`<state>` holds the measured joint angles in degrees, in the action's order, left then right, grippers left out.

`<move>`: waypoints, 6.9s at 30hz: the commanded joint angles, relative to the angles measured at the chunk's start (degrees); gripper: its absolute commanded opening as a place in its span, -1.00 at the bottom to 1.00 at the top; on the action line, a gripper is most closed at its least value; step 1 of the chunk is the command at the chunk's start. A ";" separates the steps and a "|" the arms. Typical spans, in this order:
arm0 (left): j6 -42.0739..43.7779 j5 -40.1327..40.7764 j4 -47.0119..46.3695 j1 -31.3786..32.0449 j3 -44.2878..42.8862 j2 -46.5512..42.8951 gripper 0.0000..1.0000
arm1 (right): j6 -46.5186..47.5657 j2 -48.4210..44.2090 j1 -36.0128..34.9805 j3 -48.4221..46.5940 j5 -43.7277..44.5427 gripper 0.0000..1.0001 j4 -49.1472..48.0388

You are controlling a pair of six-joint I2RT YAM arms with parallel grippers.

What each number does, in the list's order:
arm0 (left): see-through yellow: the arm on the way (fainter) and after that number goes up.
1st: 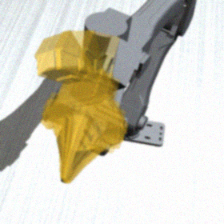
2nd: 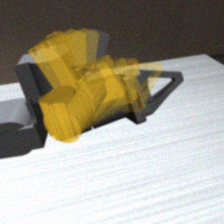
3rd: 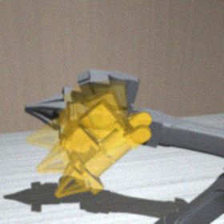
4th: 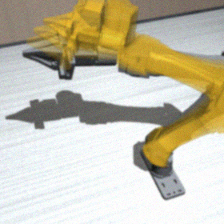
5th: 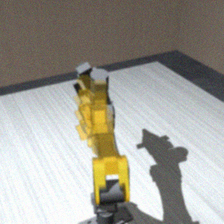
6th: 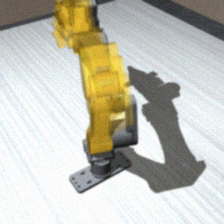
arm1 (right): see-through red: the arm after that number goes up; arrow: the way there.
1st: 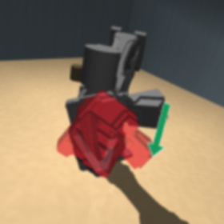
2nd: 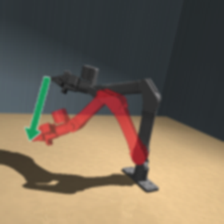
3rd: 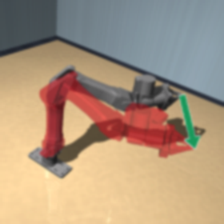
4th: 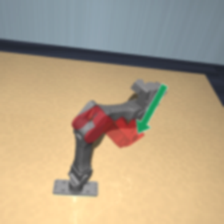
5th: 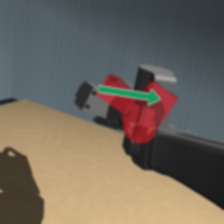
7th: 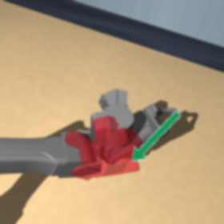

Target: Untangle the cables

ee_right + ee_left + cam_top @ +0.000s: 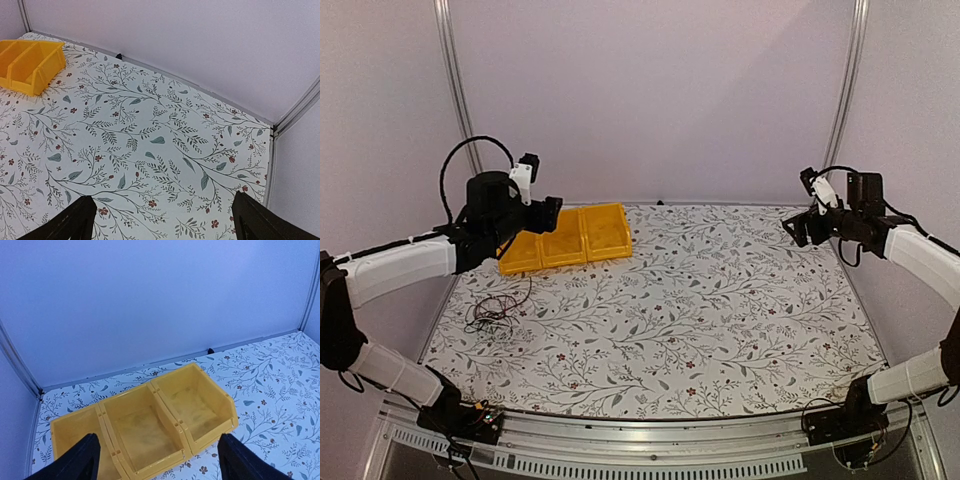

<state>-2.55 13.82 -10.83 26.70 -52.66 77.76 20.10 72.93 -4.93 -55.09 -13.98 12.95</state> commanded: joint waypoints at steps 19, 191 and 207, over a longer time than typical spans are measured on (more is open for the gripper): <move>-22.37 1.86 29.22 2.79 9.84 -14.19 -0.20 | 11.86 8.56 -13.36 -5.16 -23.69 0.51 4.17; -22.97 -0.29 -8.07 10.83 33.53 2.03 -1.00 | -25.54 35.14 -24.66 -69.24 -44.66 -1.00 4.02; -15.06 -12.61 15.29 15.89 18.50 -17.89 0.08 | -23.94 30.67 -24.72 -43.80 -44.10 -1.00 -2.85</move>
<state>-22.92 2.72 -3.44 40.99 -29.30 65.43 -4.32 106.67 -29.23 -103.81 -58.19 13.50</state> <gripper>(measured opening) 0.525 0.030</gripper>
